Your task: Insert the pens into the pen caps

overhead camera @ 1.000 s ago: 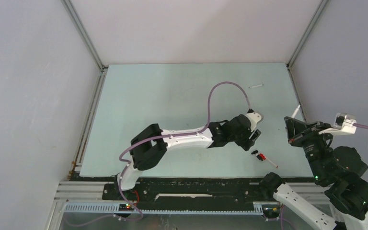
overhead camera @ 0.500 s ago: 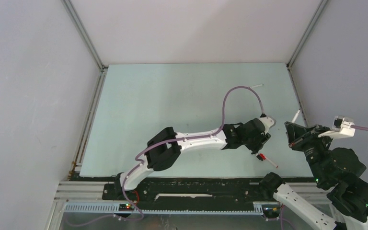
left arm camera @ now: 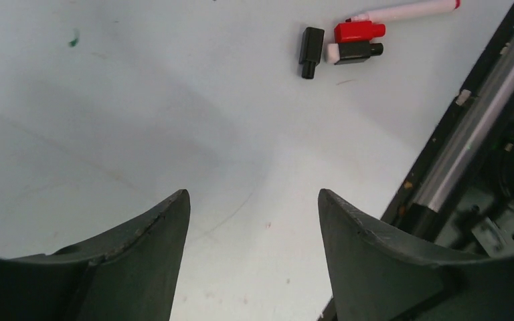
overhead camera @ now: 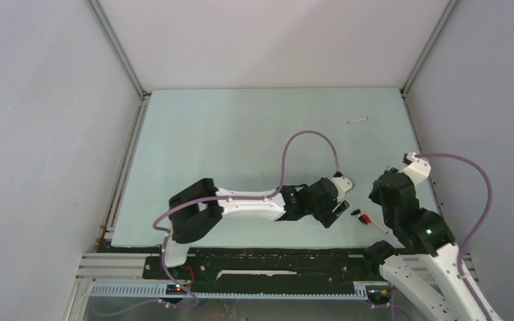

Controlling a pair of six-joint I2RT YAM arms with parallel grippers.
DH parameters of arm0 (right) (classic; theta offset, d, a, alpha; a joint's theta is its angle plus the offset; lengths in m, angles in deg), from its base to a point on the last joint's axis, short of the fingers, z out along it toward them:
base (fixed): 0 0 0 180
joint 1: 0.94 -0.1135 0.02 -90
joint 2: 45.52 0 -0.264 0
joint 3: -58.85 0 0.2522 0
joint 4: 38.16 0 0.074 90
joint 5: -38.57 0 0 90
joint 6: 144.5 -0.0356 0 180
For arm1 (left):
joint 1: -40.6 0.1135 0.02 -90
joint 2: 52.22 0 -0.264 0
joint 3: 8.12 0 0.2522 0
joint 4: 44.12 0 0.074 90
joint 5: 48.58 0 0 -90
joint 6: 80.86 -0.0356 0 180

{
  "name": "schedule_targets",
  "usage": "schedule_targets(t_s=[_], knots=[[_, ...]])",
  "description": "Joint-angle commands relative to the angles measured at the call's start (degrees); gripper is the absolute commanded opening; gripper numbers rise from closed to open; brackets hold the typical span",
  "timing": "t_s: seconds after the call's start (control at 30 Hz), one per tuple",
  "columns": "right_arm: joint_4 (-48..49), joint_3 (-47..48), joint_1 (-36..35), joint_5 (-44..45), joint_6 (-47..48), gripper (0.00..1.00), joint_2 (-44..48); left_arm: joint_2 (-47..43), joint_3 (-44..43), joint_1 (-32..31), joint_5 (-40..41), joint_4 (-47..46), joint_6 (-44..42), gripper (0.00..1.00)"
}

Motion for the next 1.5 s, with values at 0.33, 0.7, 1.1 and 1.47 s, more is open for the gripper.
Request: schedule_targets(t_s=[0.33,0.7,1.1,1.47], knots=[[7.81,-14.19,31.32,-15.74,-12.02,0.0,-15.23,-22.86,23.47,0.9,6.79,-12.54,3.79,0.73],[7.34,-18.66,32.87,-12.61,-24.21,0.0,-24.42,-34.33,32.47,3.47,4.37,-14.85,7.64,0.73],[15.19,-22.93,26.87,-22.49,-34.07,0.0,-33.77,-42.18,36.04,4.74,2.87,-14.65,8.41,0.73],[12.72,-17.45,15.77,-19.67,-39.77,0.0,-34.26,-42.29,38.14,5.55,3.96,-13.97,8.78,0.72]])
